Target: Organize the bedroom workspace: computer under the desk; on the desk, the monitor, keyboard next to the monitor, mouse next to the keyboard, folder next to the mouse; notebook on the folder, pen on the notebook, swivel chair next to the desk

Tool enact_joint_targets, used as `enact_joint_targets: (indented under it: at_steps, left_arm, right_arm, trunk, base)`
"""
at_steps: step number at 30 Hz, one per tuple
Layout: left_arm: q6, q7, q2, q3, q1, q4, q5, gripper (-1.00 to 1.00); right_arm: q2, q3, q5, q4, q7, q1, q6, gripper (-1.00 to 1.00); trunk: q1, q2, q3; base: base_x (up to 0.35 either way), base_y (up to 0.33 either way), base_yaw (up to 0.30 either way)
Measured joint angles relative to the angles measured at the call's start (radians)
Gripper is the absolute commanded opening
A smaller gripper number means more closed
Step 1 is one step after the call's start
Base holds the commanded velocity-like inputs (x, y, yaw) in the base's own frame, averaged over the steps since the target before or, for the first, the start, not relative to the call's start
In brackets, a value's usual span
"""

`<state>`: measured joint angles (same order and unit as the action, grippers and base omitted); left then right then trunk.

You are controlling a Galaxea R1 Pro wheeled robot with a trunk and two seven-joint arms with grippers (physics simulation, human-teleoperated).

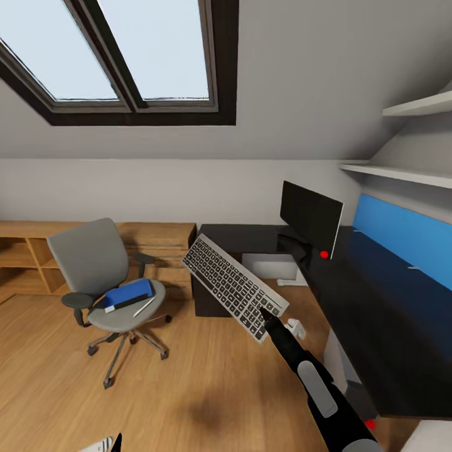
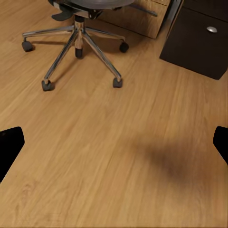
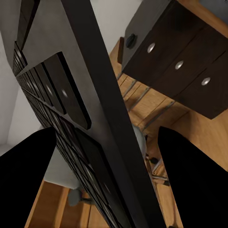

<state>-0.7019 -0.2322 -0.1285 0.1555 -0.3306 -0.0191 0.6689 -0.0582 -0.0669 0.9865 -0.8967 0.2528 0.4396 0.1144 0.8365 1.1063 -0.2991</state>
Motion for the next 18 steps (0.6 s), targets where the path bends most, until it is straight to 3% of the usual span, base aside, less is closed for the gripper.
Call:
enact_joint_targets:
  at_steps: [18]
  left_arm:
    - [0.001, 0.001, 0.0, 0.0, 0.0, 0.0, 0.0, 1.0]
  right_arm:
    - [0.003, 0.003, -0.002, 0.03, 0.001, 0.0, -0.003, -1.0]
  trunk:
    - [0.0, 0.0, 0.0]
  base:
    - [0.335, 0.001, 0.0]
